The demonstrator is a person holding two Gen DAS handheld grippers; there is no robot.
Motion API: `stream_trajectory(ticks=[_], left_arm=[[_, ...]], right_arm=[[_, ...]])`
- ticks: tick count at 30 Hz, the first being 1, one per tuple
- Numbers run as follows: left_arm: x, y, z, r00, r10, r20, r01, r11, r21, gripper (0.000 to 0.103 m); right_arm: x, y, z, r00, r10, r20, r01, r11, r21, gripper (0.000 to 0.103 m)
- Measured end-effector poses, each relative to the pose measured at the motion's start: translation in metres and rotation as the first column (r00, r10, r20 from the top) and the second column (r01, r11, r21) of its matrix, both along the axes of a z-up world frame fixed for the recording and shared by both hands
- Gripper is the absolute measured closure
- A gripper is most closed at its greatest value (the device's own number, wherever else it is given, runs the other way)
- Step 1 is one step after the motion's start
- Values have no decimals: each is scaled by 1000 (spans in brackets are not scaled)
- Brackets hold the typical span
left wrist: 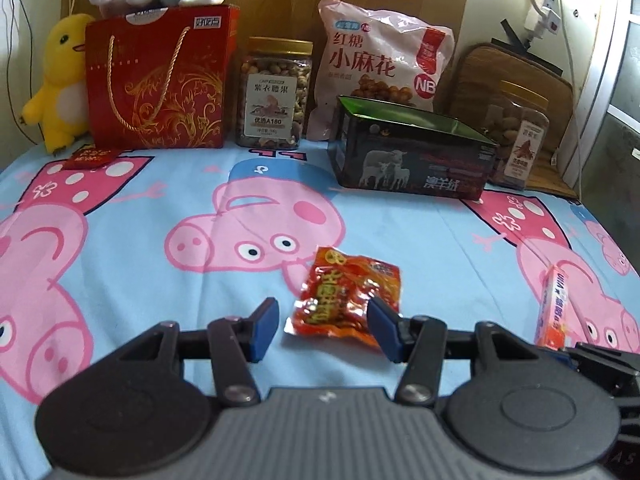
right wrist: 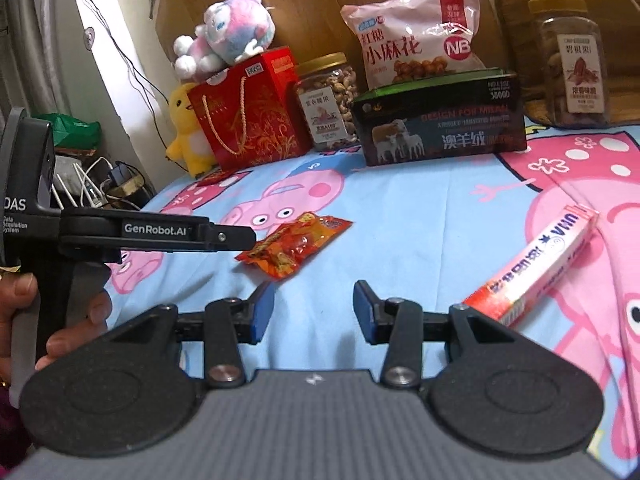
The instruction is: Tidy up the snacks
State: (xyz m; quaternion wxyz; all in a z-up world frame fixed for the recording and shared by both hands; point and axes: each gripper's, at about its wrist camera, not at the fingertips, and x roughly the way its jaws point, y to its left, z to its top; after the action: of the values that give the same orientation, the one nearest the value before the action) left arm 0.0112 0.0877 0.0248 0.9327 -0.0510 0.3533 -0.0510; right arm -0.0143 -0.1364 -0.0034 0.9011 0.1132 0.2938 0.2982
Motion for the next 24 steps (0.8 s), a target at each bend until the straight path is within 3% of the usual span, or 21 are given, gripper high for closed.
stream_trajectory(ticks=[9, 15, 24], left_arm=[[-22, -11, 1, 1000, 9, 4, -9, 1000, 30, 53], [-34, -14, -4, 1000, 1, -5, -1, 1000, -7, 48], [-34, -27, -6, 995, 92, -42, -92, 996, 11, 48]], right_arm=[[-17, -6, 1, 999, 25, 23, -25, 999, 25, 56], [-22, -12, 1, 999, 27, 29, -29, 999, 46, 54], [-18, -37, -10, 996, 73, 57, -78, 993, 83, 54]])
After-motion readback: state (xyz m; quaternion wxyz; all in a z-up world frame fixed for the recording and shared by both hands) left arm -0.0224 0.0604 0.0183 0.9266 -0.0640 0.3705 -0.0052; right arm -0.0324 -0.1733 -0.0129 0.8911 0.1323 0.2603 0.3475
